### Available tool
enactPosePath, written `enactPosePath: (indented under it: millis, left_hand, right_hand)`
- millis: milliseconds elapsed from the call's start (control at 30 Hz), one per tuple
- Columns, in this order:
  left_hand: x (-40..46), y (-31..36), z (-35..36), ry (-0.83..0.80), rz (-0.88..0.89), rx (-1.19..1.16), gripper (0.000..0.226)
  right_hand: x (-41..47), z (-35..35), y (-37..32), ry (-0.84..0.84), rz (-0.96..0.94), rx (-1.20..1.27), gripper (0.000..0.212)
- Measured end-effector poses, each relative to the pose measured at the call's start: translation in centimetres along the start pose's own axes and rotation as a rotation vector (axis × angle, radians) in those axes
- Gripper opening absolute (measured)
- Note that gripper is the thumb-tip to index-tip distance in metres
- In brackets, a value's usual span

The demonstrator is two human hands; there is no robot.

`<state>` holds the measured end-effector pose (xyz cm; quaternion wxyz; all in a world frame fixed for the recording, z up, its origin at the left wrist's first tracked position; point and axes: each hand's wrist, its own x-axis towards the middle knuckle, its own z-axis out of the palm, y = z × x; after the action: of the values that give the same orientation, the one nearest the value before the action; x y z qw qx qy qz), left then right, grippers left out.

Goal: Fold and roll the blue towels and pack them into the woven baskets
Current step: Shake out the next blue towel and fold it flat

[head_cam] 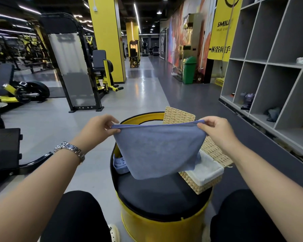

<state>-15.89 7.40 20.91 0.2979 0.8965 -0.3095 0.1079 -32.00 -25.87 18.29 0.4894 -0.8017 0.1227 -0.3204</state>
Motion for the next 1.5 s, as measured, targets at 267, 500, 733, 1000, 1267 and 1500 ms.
enactPosePath:
  millis: [267, 500, 733, 1000, 1267, 1500]
  left_hand:
    - [-3.2, 0.4, -1.4, -0.051, 0.073, -0.217, 0.014]
    - [-0.1, -3.8, 3.0, -0.112, -0.093, -0.277, 0.018]
    - [4.9, -11.9, 12.7, -0.214, -0.263, -0.125, 0.021]
    - [9.3, -17.5, 19.4, -0.116, -0.35, -0.135, 0.006]
    - [1.0, -17.8, 19.5, -0.361, -0.121, 0.011, 0.025]
    - [-4.8, -18.8, 21.9, -0.562, 0.005, 0.211, 0.026]
  right_hand:
    - [-2.0, -2.2, -1.4, -0.043, 0.051, 0.11, 0.01]
    - [1.0, 0.7, 3.0, -0.11, 0.178, 0.03, 0.016]
    - [5.8, 9.2, 14.7, -0.238, 0.288, -0.245, 0.01]
    - [11.0, 16.4, 21.5, -0.212, 0.365, -0.264, 0.016]
    - [5.0, 14.1, 23.0, -0.404, 0.131, -0.437, 0.029]
    - [0.1, 13.1, 25.4, -0.67, -0.249, -0.743, 0.026]
